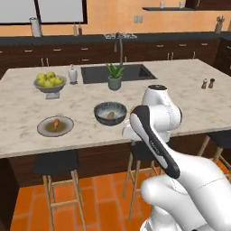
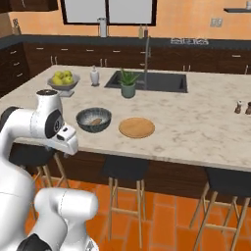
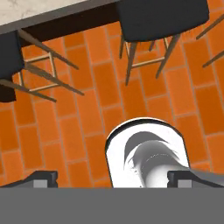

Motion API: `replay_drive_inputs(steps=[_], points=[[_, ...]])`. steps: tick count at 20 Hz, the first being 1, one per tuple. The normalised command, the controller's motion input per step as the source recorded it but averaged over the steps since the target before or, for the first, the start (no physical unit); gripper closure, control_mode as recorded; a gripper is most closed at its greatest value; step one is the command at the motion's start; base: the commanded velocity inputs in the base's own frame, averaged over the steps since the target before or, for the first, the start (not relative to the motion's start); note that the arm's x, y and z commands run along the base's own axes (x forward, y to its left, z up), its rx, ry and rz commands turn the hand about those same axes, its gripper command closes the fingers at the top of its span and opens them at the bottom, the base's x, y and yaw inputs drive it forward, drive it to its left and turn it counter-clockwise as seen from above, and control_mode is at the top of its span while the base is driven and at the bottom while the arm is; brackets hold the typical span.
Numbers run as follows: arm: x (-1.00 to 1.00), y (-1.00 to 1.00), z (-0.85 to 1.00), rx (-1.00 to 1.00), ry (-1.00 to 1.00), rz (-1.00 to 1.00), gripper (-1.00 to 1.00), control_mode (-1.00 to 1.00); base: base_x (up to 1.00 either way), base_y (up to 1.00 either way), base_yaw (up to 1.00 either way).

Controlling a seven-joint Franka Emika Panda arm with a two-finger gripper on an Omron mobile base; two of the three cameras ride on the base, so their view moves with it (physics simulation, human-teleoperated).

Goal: Pick the chicken drumstick and sweet potato from their plates and place them in the bowl. Then put the bowl in the fridge.

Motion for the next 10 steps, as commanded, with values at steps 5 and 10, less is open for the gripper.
replay_drive_inputs(steps=[5,10], points=[[0.00,0.00,0.00,0.00,0.00,0.00,-1.00,1.00,0.14,1.00,0.00],[0.00,0.00,0.00,0.00,0.00,0.00,-1.00,1.00,0.97,0.91,0.00]])
